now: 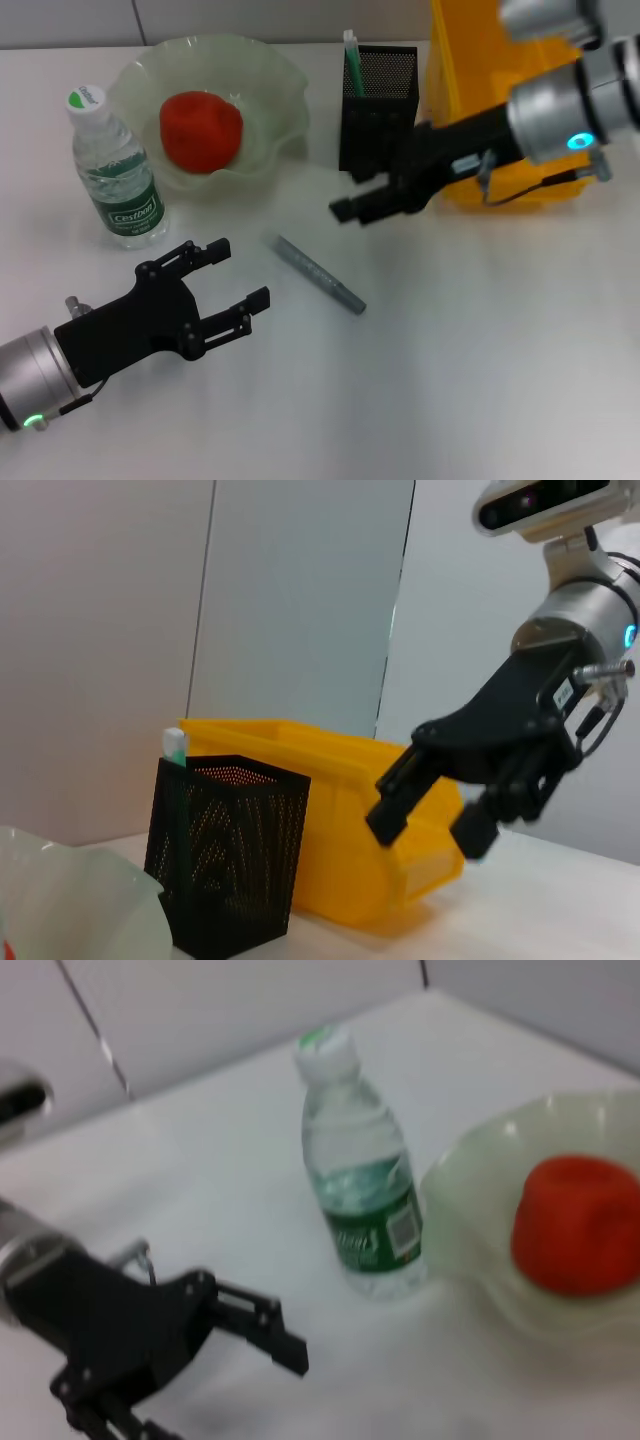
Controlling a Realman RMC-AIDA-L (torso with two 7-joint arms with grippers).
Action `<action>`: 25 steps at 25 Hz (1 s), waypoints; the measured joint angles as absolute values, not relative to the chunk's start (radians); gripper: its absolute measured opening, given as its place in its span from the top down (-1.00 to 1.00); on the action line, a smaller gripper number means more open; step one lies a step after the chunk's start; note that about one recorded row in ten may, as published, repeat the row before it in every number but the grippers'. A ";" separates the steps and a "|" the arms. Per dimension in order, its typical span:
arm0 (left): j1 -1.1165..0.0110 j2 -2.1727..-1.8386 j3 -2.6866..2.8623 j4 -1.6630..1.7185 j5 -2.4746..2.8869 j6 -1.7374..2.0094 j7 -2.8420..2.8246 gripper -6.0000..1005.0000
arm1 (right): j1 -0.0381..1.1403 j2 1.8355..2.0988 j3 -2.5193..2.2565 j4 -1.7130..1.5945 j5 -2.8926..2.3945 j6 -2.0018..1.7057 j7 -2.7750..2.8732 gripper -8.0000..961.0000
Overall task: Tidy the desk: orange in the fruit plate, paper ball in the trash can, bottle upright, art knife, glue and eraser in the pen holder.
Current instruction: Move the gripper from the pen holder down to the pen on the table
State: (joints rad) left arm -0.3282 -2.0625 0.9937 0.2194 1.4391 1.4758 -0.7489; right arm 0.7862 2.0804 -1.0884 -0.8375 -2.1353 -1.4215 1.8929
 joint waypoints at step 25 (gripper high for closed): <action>-0.225 -2.018 1.003 0.287 1.503 1.529 -0.749 -0.59 | 0.860 2.092 -1.541 -0.724 -2.073 -1.122 2.030 -0.35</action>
